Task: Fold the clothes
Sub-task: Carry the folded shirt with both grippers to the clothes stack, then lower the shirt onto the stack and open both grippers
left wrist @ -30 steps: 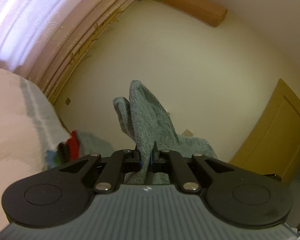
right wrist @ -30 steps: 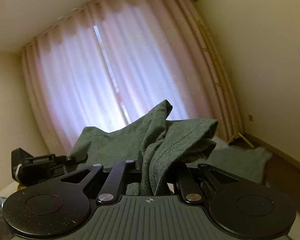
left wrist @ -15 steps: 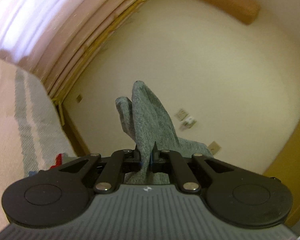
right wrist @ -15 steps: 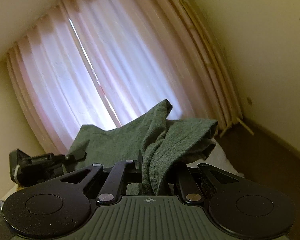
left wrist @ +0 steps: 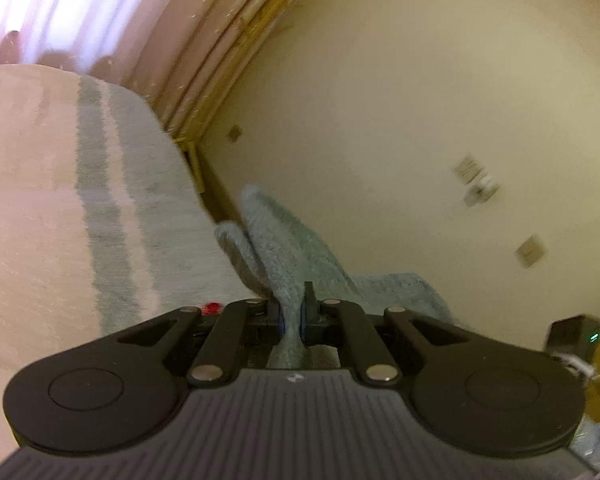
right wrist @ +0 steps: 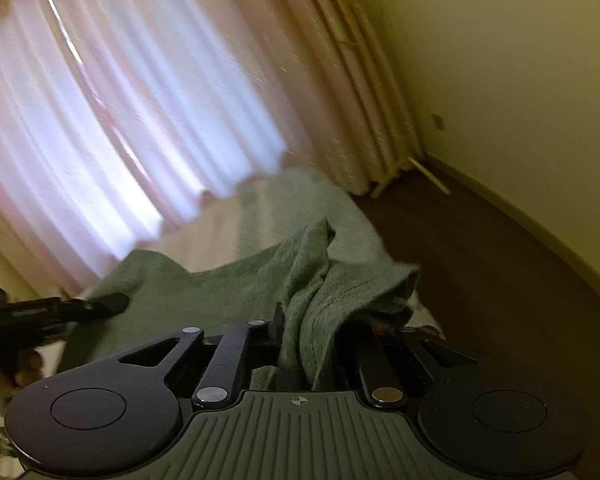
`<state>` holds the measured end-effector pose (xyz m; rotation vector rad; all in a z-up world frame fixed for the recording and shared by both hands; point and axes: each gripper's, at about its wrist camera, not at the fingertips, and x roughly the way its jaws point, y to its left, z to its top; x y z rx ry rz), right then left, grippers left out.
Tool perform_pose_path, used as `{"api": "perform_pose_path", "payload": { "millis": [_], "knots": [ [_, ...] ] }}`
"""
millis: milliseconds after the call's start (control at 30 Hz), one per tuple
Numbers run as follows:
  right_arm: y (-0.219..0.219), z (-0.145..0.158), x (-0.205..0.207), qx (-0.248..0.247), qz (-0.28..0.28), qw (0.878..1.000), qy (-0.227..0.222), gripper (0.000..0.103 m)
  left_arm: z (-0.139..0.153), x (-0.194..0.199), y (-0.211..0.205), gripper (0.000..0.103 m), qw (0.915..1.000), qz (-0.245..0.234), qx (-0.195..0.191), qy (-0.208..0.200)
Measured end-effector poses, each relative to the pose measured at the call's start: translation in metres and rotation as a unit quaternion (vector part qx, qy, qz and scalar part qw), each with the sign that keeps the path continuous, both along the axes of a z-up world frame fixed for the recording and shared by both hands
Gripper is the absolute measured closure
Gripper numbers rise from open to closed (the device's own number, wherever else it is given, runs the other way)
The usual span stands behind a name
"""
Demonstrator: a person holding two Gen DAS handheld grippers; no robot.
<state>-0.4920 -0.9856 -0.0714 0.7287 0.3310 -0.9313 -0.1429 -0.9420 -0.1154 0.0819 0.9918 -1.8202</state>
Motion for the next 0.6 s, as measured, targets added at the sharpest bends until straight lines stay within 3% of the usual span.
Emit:
{"api": "perform_pose_path", "payload": {
  "millis": [67,133,167,200,367,433,533,600],
  "knots": [
    [-0.001,-0.009,0.005,0.003,-0.008,1.0,0.012,0.095,-0.009,0.0,-0.005,0.096,0.9999,0.004,0.005,-0.015],
    [-0.003,-0.016,0.01,0.007,-0.02,0.999,0.025,0.073,-0.013,0.002,-0.003,0.092,0.9997,0.015,0.01,-0.016],
    [-0.003,-0.015,0.015,0.01,-0.036,0.998,0.042,0.049,-0.013,0.004,-0.002,0.087,0.9996,0.019,0.014,-0.015],
    [-0.004,-0.014,0.019,0.011,-0.057,0.996,0.064,0.035,-0.014,0.008,-0.002,0.086,0.9994,0.024,0.018,-0.016],
    [-0.001,0.006,0.011,0.007,-0.144,0.982,0.118,0.035,0.007,0.027,0.005,0.088,0.9966,0.075,0.012,-0.032],
    [0.004,0.02,0.01,-0.005,-0.17,0.978,0.119,0.035,0.022,0.027,0.001,0.087,0.9965,0.075,0.0,-0.036],
    [0.008,0.037,0.017,-0.018,-0.144,0.986,0.085,0.035,0.032,0.01,-0.012,0.087,0.9976,0.04,-0.002,-0.057],
    [0.005,0.032,0.027,0.003,-0.111,0.99,0.091,0.035,0.022,-0.004,-0.02,0.085,0.996,0.02,0.021,-0.084]
  ]
}}
